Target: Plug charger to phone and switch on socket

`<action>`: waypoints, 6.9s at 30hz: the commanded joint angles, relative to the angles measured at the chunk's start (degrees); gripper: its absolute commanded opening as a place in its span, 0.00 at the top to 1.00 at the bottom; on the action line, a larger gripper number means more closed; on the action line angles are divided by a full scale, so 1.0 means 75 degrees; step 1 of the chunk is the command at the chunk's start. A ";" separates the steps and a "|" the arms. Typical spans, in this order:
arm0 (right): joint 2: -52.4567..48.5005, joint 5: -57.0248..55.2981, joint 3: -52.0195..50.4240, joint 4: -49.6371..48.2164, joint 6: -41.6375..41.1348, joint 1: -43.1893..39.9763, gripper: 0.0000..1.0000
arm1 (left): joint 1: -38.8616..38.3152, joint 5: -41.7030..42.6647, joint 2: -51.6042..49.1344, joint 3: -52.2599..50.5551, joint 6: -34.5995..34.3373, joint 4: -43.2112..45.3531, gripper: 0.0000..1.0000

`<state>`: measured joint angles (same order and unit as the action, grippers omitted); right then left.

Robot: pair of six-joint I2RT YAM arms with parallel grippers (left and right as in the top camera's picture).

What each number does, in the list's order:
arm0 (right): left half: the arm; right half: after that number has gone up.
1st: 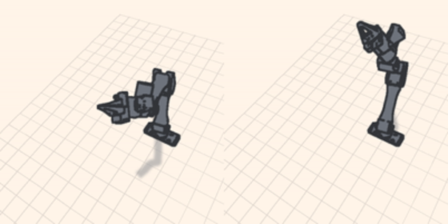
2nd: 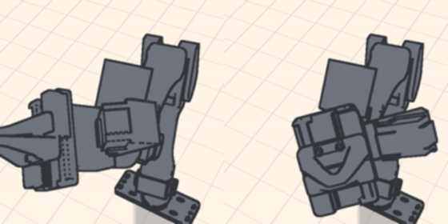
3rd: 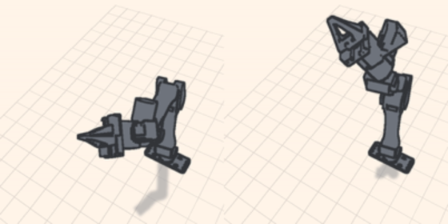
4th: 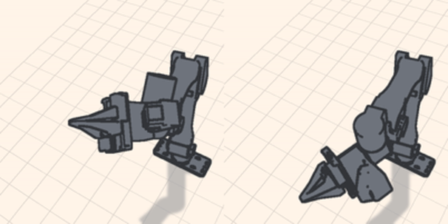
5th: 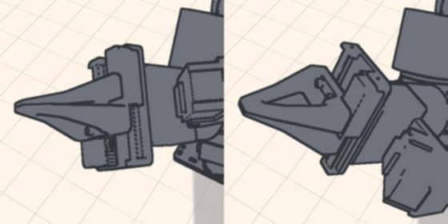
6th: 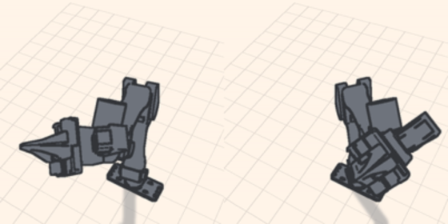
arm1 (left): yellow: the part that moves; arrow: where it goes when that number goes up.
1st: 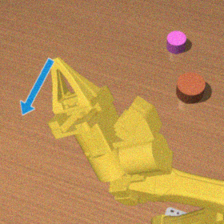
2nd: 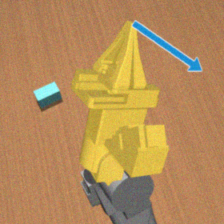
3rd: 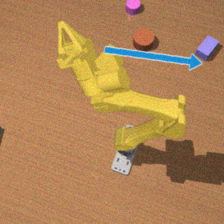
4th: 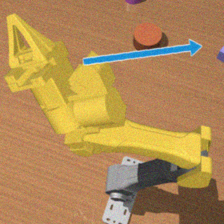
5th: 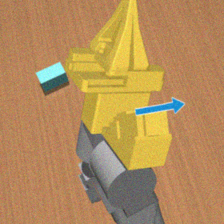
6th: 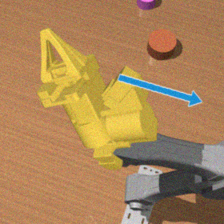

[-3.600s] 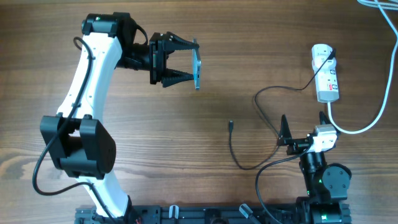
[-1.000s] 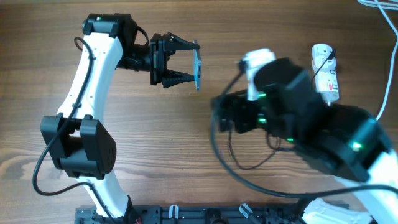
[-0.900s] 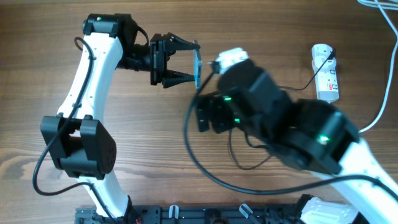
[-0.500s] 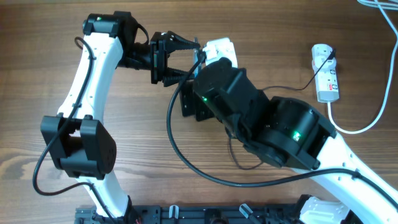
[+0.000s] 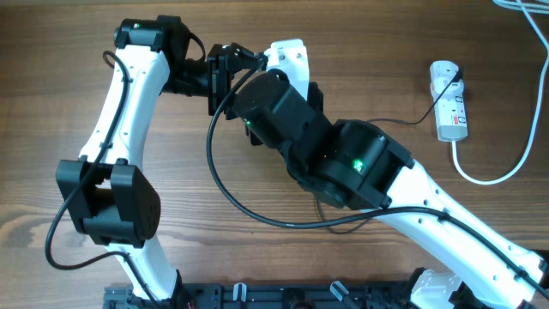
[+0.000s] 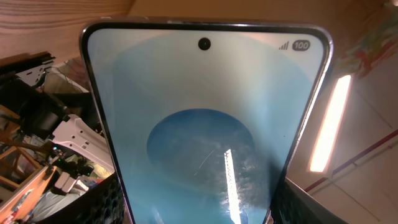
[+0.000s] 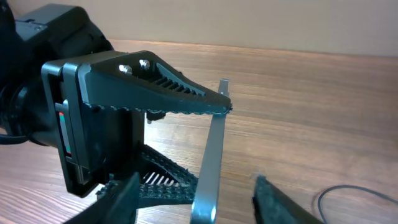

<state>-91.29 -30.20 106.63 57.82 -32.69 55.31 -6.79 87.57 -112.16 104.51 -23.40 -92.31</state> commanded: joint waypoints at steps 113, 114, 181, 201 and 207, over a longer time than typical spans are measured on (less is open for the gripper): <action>0.0099 -0.0874 0.0117 0.0548 -1.1462 0.0017 0.96 | -0.0029 0.0321 0.0312 0.0017 0.0067 0.0023 0.70; 0.0099 -0.0874 0.0117 0.0548 -1.1459 0.0017 0.95 | -0.0029 0.0321 0.0312 0.0017 0.0067 0.0020 0.70; 0.1075 0.3127 -0.2218 0.3013 -0.0495 -0.3506 0.00 | 0.0694 -0.7006 0.0312 0.0017 0.0087 0.1795 0.96; -0.2037 0.4980 -0.4785 0.0254 0.0530 -0.3244 0.45 | -0.0055 -0.9833 0.0309 -0.0055 -0.0545 0.1976 0.96; -0.2556 0.4980 -0.4785 0.0006 0.0175 -0.3168 0.45 | -0.0160 -0.9836 0.0309 -0.0055 -0.0548 0.2008 0.96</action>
<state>-108.64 6.44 71.26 58.78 -29.93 31.48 -8.08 14.59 -111.72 104.40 -26.87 -77.47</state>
